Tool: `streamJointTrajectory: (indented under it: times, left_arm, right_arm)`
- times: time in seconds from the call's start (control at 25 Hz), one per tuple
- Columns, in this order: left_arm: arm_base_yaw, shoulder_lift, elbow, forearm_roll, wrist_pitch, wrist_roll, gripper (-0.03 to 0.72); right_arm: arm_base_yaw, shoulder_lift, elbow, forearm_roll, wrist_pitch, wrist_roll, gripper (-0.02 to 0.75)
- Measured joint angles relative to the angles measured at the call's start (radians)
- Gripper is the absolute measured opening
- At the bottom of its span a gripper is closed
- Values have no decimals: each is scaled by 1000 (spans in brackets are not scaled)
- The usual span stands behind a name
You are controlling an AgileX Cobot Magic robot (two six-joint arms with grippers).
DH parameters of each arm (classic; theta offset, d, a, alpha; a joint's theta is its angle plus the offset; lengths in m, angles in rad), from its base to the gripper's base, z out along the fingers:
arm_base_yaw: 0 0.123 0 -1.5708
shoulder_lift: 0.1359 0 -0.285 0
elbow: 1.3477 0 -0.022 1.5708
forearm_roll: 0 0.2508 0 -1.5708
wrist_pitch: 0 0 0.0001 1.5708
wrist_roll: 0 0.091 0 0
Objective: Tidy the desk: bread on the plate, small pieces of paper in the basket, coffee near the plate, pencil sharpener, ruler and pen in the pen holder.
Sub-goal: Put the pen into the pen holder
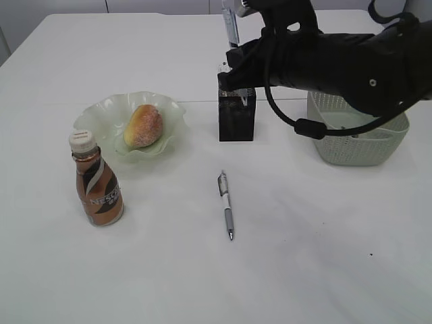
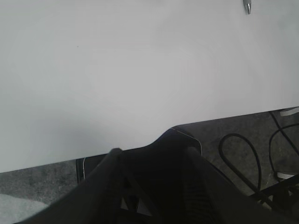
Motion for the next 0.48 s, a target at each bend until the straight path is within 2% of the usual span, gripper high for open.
streamJointTrajectory:
  times: [0.28,0.48]
  left_arm:
    - [0,0,0,0,0,0,307]
    - [0,0,0,-16,0,0,307]
  right_arm:
    - [0,13,-12,5,-147,-36,90]
    - [-8,96,-92,77,-216,-80,90]
